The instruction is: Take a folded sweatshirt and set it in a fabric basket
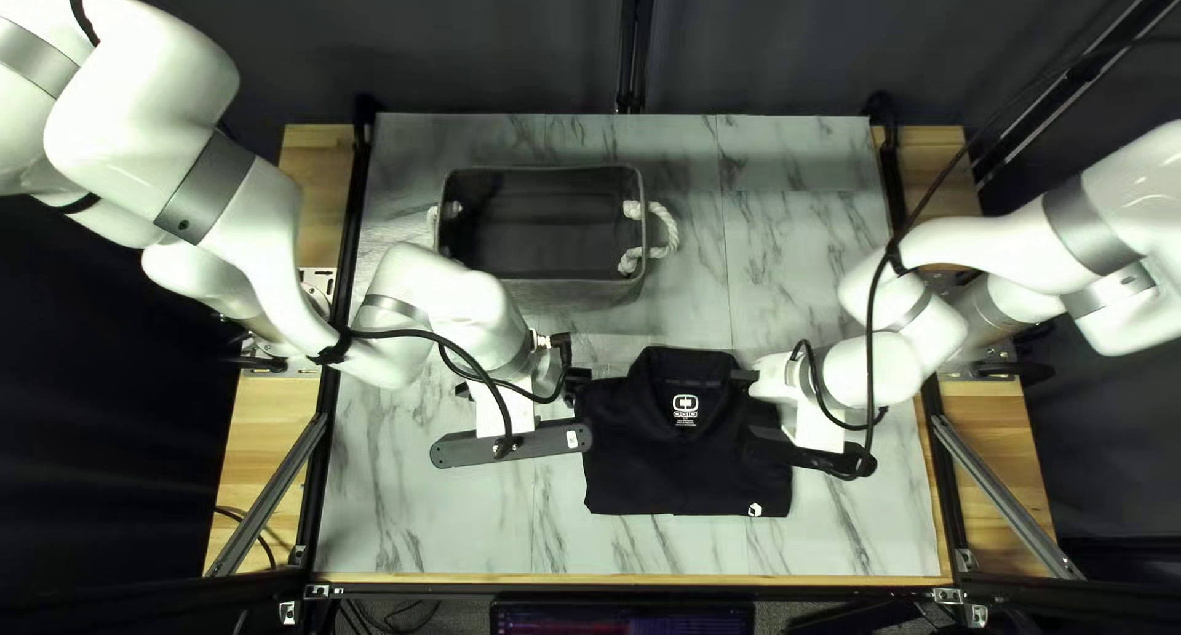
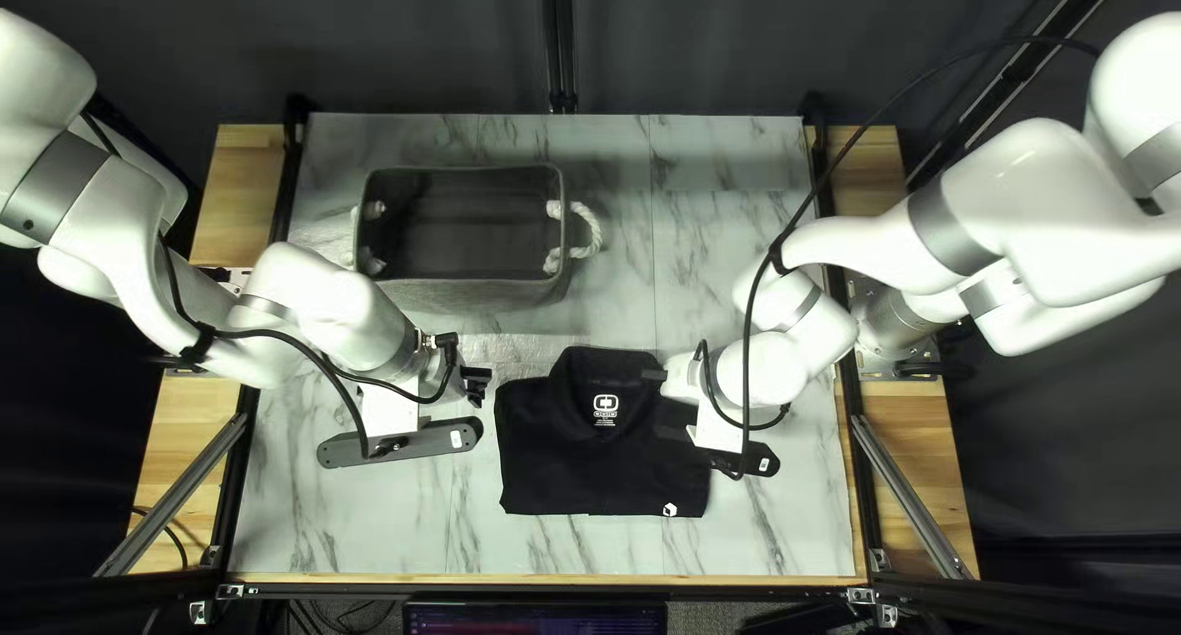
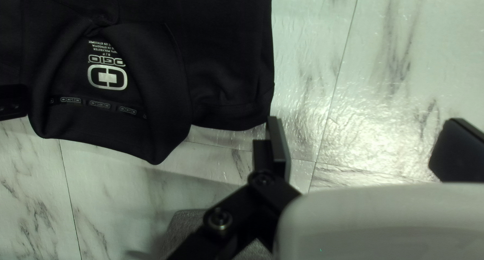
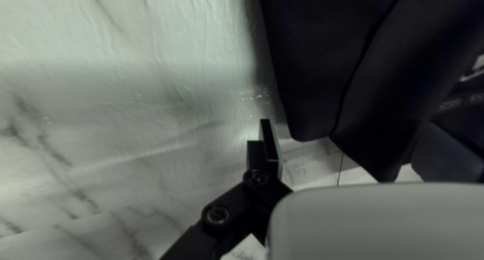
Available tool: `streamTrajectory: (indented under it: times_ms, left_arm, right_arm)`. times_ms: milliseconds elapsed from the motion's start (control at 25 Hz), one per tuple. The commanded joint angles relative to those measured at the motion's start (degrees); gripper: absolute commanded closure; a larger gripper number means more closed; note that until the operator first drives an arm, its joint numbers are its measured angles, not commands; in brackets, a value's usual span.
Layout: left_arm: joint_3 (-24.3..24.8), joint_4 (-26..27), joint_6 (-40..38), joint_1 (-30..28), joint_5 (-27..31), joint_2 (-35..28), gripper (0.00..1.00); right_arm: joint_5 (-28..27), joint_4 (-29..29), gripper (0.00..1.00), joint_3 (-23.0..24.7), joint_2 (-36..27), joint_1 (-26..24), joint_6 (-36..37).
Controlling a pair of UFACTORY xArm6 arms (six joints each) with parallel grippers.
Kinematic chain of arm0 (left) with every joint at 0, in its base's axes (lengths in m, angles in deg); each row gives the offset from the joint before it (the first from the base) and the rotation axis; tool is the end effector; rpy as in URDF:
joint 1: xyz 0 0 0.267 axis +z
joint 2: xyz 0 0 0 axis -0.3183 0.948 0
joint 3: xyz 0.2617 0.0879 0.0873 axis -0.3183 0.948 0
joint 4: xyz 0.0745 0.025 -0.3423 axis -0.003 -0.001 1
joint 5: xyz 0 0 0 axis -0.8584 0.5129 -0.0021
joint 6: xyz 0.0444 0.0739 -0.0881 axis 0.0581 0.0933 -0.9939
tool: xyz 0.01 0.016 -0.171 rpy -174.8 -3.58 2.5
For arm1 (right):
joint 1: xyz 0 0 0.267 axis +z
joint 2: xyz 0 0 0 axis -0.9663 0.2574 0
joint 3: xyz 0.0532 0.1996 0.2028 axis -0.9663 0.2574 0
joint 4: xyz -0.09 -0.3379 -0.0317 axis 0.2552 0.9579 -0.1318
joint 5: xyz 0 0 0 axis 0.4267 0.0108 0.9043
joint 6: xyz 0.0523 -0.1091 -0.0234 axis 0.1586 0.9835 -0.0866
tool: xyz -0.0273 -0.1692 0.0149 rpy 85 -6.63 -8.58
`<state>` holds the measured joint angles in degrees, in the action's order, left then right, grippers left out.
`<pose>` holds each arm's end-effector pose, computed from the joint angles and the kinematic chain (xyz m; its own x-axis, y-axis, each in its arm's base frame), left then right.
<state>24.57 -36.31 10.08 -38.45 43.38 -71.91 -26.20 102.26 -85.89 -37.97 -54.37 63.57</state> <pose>0.4025 -0.1538 0.1314 0.1075 -0.9868 0.1210 -0.9822 -0.1243 -0.1409 0.3486 0.1190 0.0241 0.0735 0.9907 -0.1147 0.9701 -0.0444 0.2386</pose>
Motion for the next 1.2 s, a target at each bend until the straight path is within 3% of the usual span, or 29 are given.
streamTrajectory:
  times_ms: [40, 920, 960, 1000, 1040, 1080, 1200]
  left_arm:
    - [0.55, -0.37, -0.38, -0.15, -0.26, -0.57, 0.00]
    - [0.76, -0.63, -0.81, -0.23, 0.46, -1.51, 0.00]
    - [0.75, -0.63, -0.81, -0.22, 0.49, -1.53, 0.00]
    - [0.73, -0.63, -0.82, -0.21, 0.51, -1.54, 0.00]
    - [0.73, -0.64, -0.83, -0.21, 0.54, -1.56, 0.00]
    - [0.73, -0.66, -0.86, -0.21, 0.57, -1.59, 0.00]
    - [0.91, -0.71, -0.90, -0.16, 0.52, -1.77, 0.00]
  right_arm:
    - [0.70, 2.07, 0.00, 0.22, 0.08, -0.28, -0.82]
    - [1.11, 0.26, 0.00, -1.69, 2.97, -0.26, 0.98]
    - [1.04, 0.14, 0.03, -1.84, 3.12, -0.17, 1.05]
    - [1.00, -0.05, 0.18, -1.99, 3.35, -0.08, 1.16]
    - [0.97, -0.20, 0.95, -2.06, 3.44, -0.04, 1.31]
    - [0.93, -0.46, 1.00, -2.17, 3.57, -0.03, 1.61]
    - [0.72, -1.17, 1.00, -2.10, 3.33, 0.15, 2.53]
